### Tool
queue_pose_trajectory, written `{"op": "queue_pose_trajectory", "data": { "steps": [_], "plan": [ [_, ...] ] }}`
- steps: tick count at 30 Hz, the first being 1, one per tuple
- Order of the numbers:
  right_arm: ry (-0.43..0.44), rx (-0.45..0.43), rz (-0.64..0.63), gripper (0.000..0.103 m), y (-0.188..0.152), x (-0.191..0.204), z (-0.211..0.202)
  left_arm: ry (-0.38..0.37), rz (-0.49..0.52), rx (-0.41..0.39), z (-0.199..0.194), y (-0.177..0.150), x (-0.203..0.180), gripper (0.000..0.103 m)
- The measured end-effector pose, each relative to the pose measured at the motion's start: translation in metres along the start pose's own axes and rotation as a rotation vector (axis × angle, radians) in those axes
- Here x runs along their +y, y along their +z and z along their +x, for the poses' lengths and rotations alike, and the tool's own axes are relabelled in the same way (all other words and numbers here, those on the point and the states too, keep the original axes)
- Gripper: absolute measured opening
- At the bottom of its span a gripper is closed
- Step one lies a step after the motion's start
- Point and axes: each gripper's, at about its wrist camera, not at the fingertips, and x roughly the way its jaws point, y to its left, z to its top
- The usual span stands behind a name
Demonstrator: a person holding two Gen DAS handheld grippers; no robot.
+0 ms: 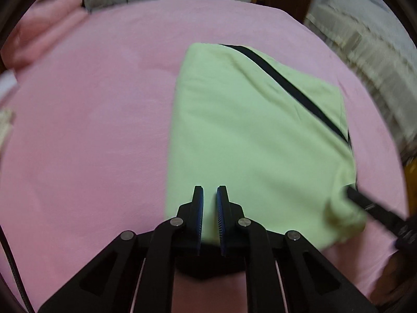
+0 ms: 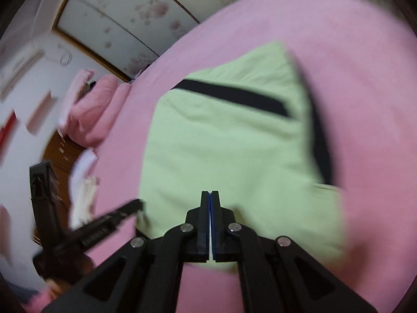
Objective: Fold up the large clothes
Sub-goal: 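Press and straighten the folded green bundle with both tools, then smooth the bundle edges with both tools and open them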
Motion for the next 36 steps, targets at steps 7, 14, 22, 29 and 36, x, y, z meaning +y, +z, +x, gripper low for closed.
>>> {"op": "queue_pose_trajectory", "data": {
  "steps": [7,14,22,29,36],
  "plan": [
    [0.068,-0.018,-0.088,0.000,0.045,0.039,0.097,-0.030,-0.027,-0.084,0.059,0.076,0.000,0.008],
    [-0.101,-0.208,-0.034,0.000,0.093,-0.011,0.108,-0.082,-0.096,-0.132,0.114,0.116,0.013,0.009],
    [-0.602,-0.380,0.083,0.000,0.066,-0.023,0.042,-0.116,-0.100,-0.128,0.117,0.116,0.030,0.009],
    [-0.136,-0.137,-0.081,0.006,0.035,0.022,0.055,-0.168,-0.075,-0.066,0.076,0.087,0.005,0.010],
    [-0.372,-0.203,0.139,0.000,0.005,-0.020,0.017,-0.106,-0.082,-0.083,0.049,0.034,0.013,0.012]
  ]
}}
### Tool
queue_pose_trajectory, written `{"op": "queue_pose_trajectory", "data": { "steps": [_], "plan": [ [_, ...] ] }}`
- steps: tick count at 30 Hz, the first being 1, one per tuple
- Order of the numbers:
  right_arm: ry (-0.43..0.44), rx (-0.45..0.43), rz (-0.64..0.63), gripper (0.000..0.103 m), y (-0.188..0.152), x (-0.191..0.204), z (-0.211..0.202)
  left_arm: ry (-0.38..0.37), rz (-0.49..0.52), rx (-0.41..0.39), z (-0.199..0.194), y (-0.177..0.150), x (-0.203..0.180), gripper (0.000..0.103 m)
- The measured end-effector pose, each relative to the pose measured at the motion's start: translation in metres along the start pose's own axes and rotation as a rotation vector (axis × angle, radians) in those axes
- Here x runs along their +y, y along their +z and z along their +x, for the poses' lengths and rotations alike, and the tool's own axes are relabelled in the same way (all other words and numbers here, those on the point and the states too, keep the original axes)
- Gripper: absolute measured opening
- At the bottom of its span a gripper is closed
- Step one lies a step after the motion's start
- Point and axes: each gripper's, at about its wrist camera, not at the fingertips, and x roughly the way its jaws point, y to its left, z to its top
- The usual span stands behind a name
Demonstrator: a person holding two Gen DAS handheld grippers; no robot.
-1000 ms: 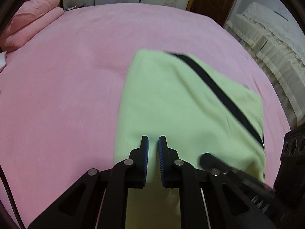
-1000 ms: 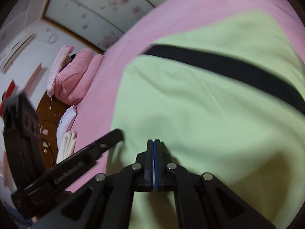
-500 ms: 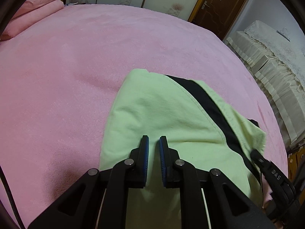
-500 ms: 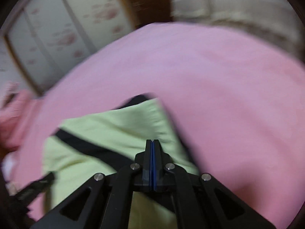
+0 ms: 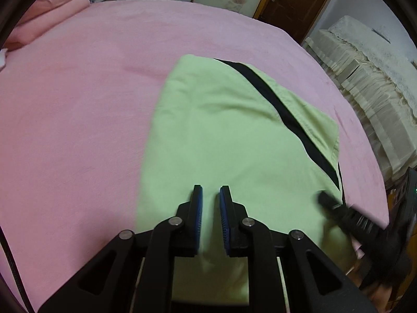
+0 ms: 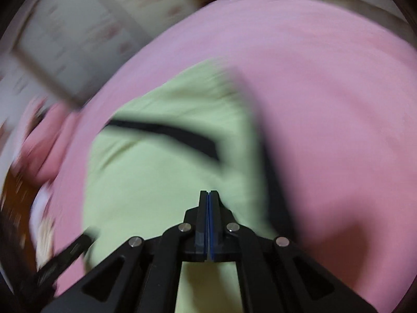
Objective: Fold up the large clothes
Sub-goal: 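Smooth the bundle edges with both tools and open them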
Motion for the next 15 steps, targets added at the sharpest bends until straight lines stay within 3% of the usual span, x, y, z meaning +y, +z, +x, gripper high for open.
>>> {"op": "queue_pose_trajectory", "data": {
  "steps": [2,3,4,5,9,11,12,14,15],
  "plan": [
    [0.000,-0.003,0.031,0.000,0.004,-0.012,-0.014,0.095,-0.012,0.010,-0.012,0.001,0.007,0.014],
    [-0.042,-0.002,0.033,0.000,0.004,-0.016,-0.023,0.135,-0.013,0.022,-0.016,0.000,0.009,0.019],
    [-0.040,0.001,0.029,0.004,0.002,-0.017,-0.031,0.168,-0.018,0.036,-0.020,-0.001,0.010,0.036],
    [-0.019,0.019,0.024,0.004,-0.001,-0.020,-0.039,0.193,-0.034,0.043,-0.026,-0.005,0.013,0.046],
    [-0.016,0.113,-0.043,0.004,-0.016,-0.005,-0.060,0.232,-0.048,0.051,-0.051,-0.019,0.004,0.054],
    [-0.019,0.175,-0.082,0.006,-0.029,-0.002,-0.072,0.252,-0.035,0.126,-0.058,-0.028,-0.006,0.078],
    [-0.015,0.204,-0.094,0.010,-0.034,0.001,-0.079,0.252,-0.032,0.157,-0.061,-0.032,-0.013,0.080],
    [-0.019,0.260,-0.123,0.032,-0.051,0.006,-0.094,0.254,-0.023,0.201,-0.068,-0.041,-0.027,0.080],
    [-0.011,0.295,-0.135,0.038,-0.058,0.012,-0.100,0.258,-0.016,0.215,-0.074,-0.045,-0.033,0.080]
  ]
}}
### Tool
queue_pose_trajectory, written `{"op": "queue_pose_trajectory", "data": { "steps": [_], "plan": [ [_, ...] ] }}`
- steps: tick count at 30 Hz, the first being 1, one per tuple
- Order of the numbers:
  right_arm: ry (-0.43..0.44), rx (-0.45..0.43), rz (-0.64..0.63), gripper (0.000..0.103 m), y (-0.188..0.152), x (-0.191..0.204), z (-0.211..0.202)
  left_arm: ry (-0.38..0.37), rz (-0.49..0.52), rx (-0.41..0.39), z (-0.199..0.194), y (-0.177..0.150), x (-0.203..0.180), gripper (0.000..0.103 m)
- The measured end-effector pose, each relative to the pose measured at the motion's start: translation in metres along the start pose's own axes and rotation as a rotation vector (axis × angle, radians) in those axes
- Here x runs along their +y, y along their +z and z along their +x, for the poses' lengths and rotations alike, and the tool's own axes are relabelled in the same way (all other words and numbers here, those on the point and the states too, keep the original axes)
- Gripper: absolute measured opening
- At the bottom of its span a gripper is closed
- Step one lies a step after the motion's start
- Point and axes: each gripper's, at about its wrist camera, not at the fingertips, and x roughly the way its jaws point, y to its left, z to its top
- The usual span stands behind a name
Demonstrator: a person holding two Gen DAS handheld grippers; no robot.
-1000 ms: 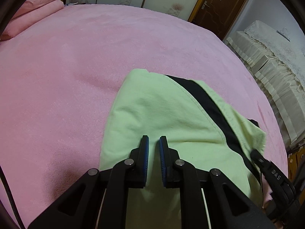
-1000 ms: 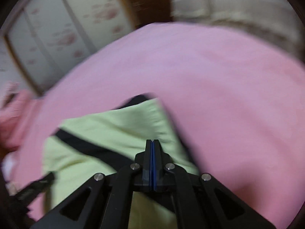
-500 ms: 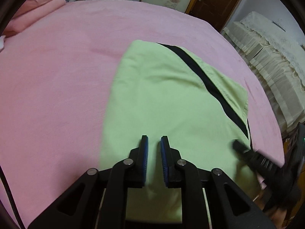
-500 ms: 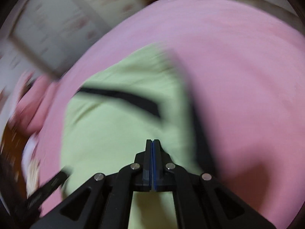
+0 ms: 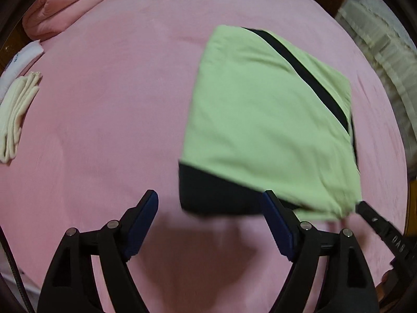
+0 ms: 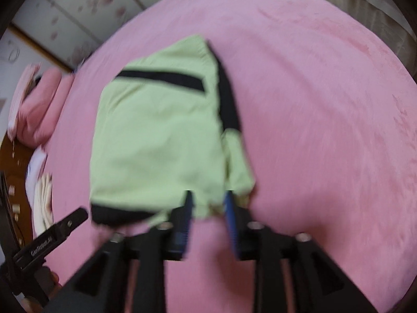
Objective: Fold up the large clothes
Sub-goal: 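Smooth the bundle edges with both tools and open them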
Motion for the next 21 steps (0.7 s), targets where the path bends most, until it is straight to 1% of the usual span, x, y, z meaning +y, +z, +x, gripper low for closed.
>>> {"op": "queue_pose_trajectory", "data": {
  "steps": [2,3,4,5,6,7,8,10,12,14,19,21],
  "plan": [
    [0.007,0.048,-0.009,0.052,-0.012,0.010,-0.005,0.017,0.024,0.019,-0.011,-0.007,-0.007,0.084],
    [-0.001,0.064,-0.013,0.054,-0.018,0.017,-0.011,0.029,0.038,0.025,-0.016,-0.010,-0.011,0.085],
    [-0.002,0.073,-0.018,0.060,-0.013,0.023,-0.014,0.036,0.051,0.026,-0.020,-0.012,-0.013,0.086],
    [-0.004,0.081,-0.026,0.069,-0.014,0.028,-0.018,0.045,0.068,0.026,-0.027,-0.014,-0.017,0.087],
    [-0.010,0.089,-0.042,0.073,-0.016,0.035,-0.023,0.053,0.087,0.024,-0.034,-0.015,-0.020,0.087],
    [-0.013,0.091,-0.053,0.080,-0.014,0.040,-0.025,0.062,0.106,0.016,-0.041,-0.016,-0.024,0.089],
    [-0.016,0.092,-0.068,0.084,-0.013,0.045,-0.031,0.069,0.115,0.009,-0.048,-0.018,-0.021,0.092],
    [-0.013,0.100,-0.084,0.088,-0.007,0.051,-0.036,0.088,0.132,-0.013,-0.063,-0.018,-0.021,0.094],
    [-0.020,0.113,-0.102,0.091,-0.005,0.058,-0.039,0.092,0.131,-0.032,-0.074,-0.018,-0.020,0.094],
    [-0.023,0.110,-0.119,0.094,-0.007,0.062,-0.044,0.070,0.123,-0.044,-0.084,-0.018,-0.019,0.095],
    [-0.058,0.095,-0.141,0.096,-0.005,0.067,-0.048,0.063,0.101,-0.069,-0.089,-0.015,-0.015,0.095],
    [-0.063,0.103,-0.145,0.096,-0.004,0.068,-0.047,0.078,0.108,-0.067,-0.091,-0.014,-0.016,0.095]
  ]
}}
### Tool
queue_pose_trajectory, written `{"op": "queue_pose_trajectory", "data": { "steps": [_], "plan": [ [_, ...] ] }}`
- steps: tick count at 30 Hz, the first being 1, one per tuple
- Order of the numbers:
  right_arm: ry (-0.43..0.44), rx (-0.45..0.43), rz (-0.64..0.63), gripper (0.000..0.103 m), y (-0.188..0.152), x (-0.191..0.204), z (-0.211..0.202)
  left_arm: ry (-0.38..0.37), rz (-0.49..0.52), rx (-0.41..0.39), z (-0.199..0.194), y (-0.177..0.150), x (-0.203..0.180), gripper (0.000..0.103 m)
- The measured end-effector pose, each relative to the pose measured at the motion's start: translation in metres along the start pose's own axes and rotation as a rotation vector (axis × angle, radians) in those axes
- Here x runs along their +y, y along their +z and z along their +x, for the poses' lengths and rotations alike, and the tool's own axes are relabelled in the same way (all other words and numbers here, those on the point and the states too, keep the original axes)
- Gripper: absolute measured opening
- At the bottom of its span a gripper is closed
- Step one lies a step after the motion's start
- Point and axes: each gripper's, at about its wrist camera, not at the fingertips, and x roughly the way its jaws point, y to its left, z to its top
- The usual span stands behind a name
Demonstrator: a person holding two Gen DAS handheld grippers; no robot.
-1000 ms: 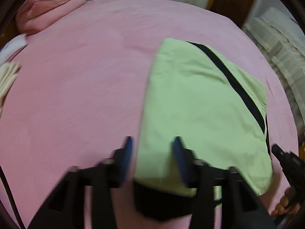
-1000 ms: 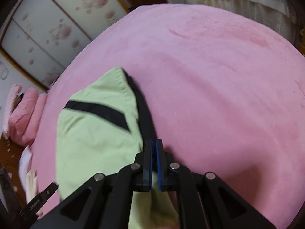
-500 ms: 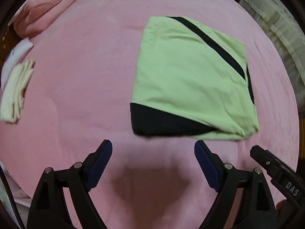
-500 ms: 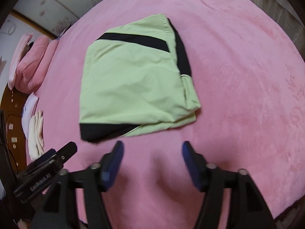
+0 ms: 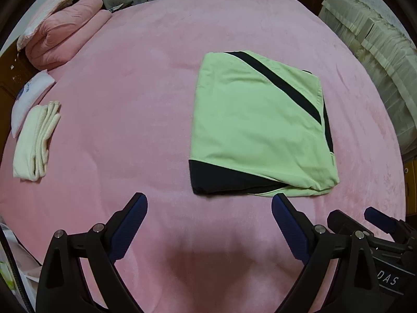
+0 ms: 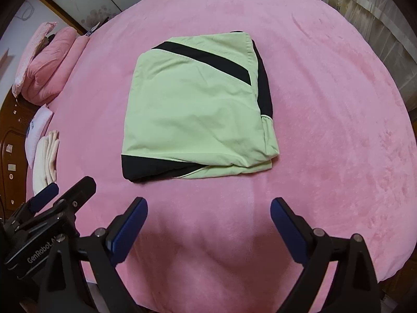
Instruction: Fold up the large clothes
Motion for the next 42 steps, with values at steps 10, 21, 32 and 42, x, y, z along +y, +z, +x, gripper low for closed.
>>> {"op": "queue_pose_trajectory", "data": {
  "steps": [10,21,32,42],
  "plan": [
    [-0.013,0.000,-0.011,0.096,0.007,0.005,0.005,-0.002,-0.004,0.020,0.008,0.005,0.004,0.095],
    [-0.010,0.033,-0.020,0.096,0.016,-0.002,0.014,0.015,0.006,0.040,0.019,0.012,-0.001,0.095],
    [-0.018,0.009,-0.024,0.096,0.026,-0.008,0.011,0.024,0.032,0.028,0.021,0.019,-0.011,0.095],
    [0.073,0.007,0.026,0.096,0.030,-0.030,0.025,-0.008,0.040,0.041,0.040,0.023,-0.010,0.095]
  ]
}}
